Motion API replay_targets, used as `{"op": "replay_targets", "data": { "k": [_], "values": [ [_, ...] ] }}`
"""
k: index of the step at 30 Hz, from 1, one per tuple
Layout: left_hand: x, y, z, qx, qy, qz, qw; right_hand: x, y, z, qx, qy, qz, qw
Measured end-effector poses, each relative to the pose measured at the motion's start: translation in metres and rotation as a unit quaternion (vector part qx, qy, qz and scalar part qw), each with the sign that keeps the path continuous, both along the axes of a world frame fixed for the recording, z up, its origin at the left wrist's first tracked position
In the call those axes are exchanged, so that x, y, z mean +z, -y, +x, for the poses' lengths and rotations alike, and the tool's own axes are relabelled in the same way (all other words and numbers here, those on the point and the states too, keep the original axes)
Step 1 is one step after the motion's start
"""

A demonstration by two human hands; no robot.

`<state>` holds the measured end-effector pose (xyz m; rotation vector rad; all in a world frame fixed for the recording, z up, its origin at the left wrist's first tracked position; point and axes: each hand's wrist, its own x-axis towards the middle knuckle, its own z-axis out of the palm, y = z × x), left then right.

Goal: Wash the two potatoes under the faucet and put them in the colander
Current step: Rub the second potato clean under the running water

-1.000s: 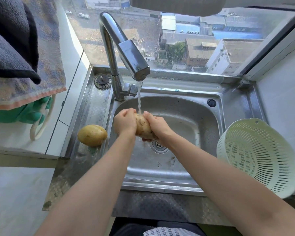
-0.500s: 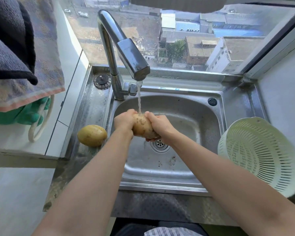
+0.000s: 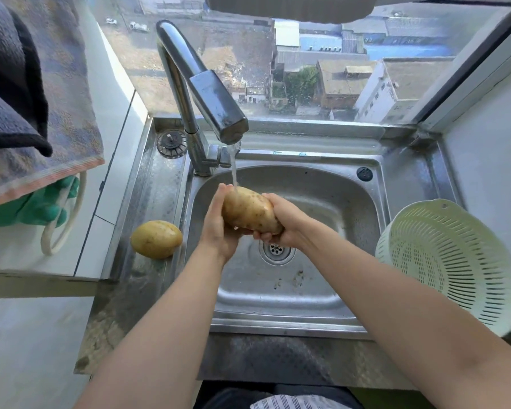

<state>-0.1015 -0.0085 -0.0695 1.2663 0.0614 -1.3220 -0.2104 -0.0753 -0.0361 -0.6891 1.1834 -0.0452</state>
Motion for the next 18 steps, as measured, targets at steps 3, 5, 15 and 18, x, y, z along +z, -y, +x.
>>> {"op": "replay_targets", "data": {
  "k": [3,5,15,18],
  "values": [
    [0.002,0.003,-0.006,0.046,-0.006,0.036,0.998,0.006,0.002,0.001,0.067,-0.024,-0.007,0.997],
    [0.002,0.010,-0.005,0.091,0.047,0.095,0.990,0.008,-0.002,0.005,0.146,-0.100,-0.165,0.970],
    [-0.002,-0.006,-0.012,-0.069,0.419,0.062,0.903,-0.016,-0.012,0.022,0.029,-0.166,-0.227,0.959],
    [-0.005,-0.010,-0.012,-0.157,0.540,0.020,0.827,-0.016,-0.018,0.022,-0.005,-0.166,-0.219,0.962]
  ]
}}
